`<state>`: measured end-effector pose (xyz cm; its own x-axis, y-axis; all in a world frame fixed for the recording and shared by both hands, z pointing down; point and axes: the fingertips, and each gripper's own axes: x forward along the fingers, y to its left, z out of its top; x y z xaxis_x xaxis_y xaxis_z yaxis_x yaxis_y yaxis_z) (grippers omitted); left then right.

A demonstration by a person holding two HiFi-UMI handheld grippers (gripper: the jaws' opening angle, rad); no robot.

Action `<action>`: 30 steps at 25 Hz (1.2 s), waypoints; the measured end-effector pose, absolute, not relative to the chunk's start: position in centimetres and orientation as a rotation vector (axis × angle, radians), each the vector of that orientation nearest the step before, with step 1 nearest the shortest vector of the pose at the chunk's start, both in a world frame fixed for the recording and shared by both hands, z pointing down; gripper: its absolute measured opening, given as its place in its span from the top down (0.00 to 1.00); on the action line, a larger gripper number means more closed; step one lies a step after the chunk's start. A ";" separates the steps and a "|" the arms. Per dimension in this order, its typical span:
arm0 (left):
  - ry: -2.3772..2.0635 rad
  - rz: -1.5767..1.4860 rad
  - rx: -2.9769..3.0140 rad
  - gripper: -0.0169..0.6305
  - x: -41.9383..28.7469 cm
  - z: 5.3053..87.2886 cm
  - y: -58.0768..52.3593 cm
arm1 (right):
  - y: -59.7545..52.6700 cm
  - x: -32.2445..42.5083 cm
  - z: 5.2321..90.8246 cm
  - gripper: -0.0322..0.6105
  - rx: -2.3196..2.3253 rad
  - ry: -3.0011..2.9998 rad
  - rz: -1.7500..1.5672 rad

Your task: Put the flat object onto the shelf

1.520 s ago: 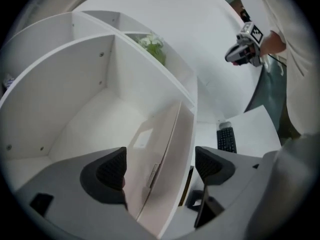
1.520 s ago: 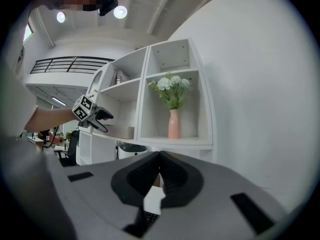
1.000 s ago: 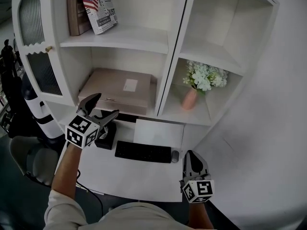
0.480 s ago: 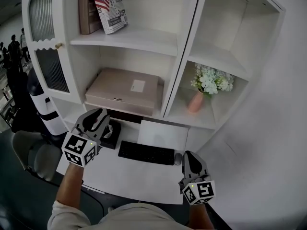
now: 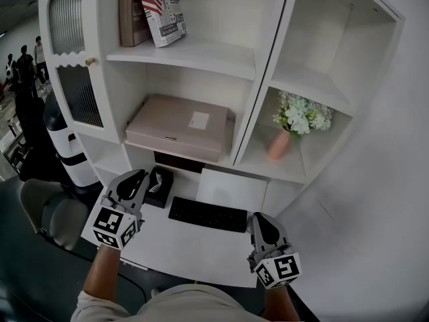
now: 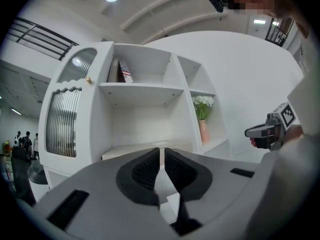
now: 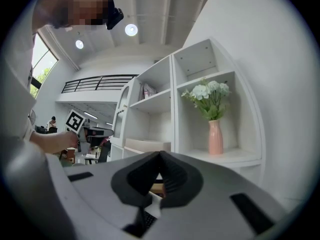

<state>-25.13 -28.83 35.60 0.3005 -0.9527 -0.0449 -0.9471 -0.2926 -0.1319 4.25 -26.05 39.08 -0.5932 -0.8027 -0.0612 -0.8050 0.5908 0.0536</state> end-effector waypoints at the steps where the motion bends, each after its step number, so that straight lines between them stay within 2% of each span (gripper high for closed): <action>1: 1.790 -0.066 -2.418 0.93 -25.2 35.8 -28.6 | -26.0 4.1 39.0 0.95 -1.396 2.779 0.120; 12: 1.934 -0.078 -2.343 0.97 -28.2 38.5 -26.0 | -26.4 3.0 39.1 0.95 -1.349 2.802 0.128; 30: 2.063 -0.113 -2.280 0.97 -32.0 41.4 -22.9 | -26.7 0.8 38.9 0.95 -1.282 2.834 0.153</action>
<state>-32.05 -22.87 41.36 0.0991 -0.9950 0.0111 -0.9903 -0.0997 -0.0969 0.77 -26.73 38.86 -0.6610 -0.7476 -0.0654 -0.7502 0.6565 0.0784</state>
